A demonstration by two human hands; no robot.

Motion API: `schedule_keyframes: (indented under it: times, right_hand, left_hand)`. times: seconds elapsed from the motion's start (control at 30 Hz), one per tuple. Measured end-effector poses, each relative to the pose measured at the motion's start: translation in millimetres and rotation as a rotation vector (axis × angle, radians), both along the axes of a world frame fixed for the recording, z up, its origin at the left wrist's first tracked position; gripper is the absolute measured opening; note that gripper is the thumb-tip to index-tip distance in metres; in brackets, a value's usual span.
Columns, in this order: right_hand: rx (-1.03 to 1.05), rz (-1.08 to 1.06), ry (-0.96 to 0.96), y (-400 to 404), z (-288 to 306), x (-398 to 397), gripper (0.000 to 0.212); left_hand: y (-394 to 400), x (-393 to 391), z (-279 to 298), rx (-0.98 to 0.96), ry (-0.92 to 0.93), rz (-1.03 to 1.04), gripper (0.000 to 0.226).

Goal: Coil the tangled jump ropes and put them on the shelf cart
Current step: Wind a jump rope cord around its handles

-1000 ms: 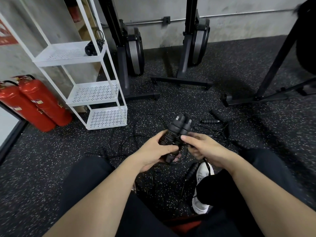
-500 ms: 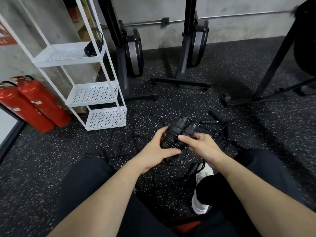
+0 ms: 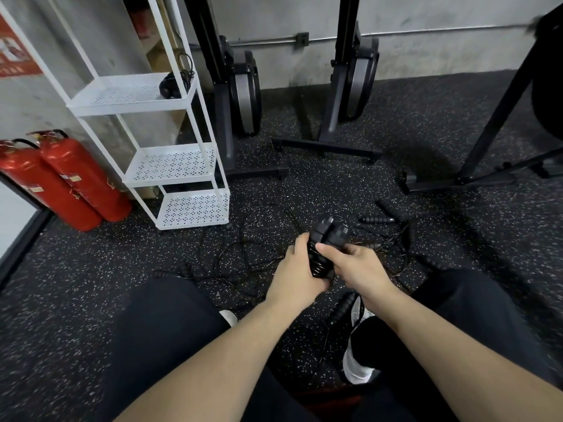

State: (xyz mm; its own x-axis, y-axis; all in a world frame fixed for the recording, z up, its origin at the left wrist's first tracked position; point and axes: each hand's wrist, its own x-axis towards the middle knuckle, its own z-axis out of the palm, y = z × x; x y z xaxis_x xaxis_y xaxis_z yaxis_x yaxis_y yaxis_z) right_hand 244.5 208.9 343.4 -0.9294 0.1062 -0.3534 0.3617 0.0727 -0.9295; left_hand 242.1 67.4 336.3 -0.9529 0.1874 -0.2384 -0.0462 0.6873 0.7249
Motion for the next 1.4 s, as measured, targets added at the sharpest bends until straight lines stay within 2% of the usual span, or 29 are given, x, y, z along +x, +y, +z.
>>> schedule_keyframes:
  times: [0.1,0.23,0.4,0.53,0.6,0.73,0.83,0.9,1.03,1.07,1.13,1.23,1.3,1.4]
  right_hand:
    - [0.089,0.063,-0.015,2.2,1.5,-3.1,0.028]
    - [0.226,0.192,-0.056,10.3,1.2,-5.9,0.074]
    - [0.261,0.397,0.002,33.7,11.5,-5.7,0.046]
    - [0.01,0.494,0.069,55.2,18.7,-9.6,0.036]
    - [-0.059,0.452,0.09,61.2,17.8,-12.5,0.032]
    - [-0.033,0.34,0.134,60.4,14.3,-14.4,0.032]
    - [0.051,0.33,0.048,59.1,15.5,-15.2,0.045]
    - [0.078,0.405,-0.013,60.3,15.3,-14.6,0.048]
    - [-0.201,0.522,-0.052,66.0,15.1,-15.1,0.032]
    - [-0.227,0.534,-0.056,68.1,14.4,-15.9,0.029]
    - [-0.122,0.559,-0.076,68.8,13.1,-16.7,0.033]
    - [0.229,0.512,-0.125,65.3,5.9,-16.7,0.056]
    - [0.317,0.42,-0.118,66.8,-0.2,-20.2,0.064]
    - [0.275,0.279,-0.098,67.2,-1.3,-24.1,0.037]
  left_hand:
    - [-3.4,-7.3,0.1,0.101,-0.046,0.011,0.092]
    - [-10.1,-10.5,6.0,0.276,-0.128,0.121,0.082]
    - [-28.4,-19.0,10.1,0.376,-0.21,0.155,0.081]
    - [-35.8,-22.5,12.2,0.498,-0.299,0.17,0.083]
    - [-34.1,-20.8,14.7,0.562,-0.341,0.134,0.076]
    - [-24.4,-12.0,19.1,0.696,-0.434,0.077,0.066]
    - [-24.5,-10.8,22.9,0.817,-0.445,0.092,0.07]
    - [-27.3,-12.0,24.9,0.845,-0.425,0.073,0.071]
    - [-38.7,-16.6,30.9,0.871,-0.385,0.053,0.072]
    - [-42.3,-17.8,33.3,0.87,-0.382,0.037,0.074]
    - [-47.5,-17.5,38.1,0.791,-0.401,-0.079,0.077]
    - [-49.2,-12.7,40.5,0.519,-0.398,-0.3,0.079]
    - [-48.8,-12.5,40.8,0.33,-0.343,-0.378,0.079]
    - [-48.3,-14.4,40.3,0.095,-0.255,-0.487,0.076]
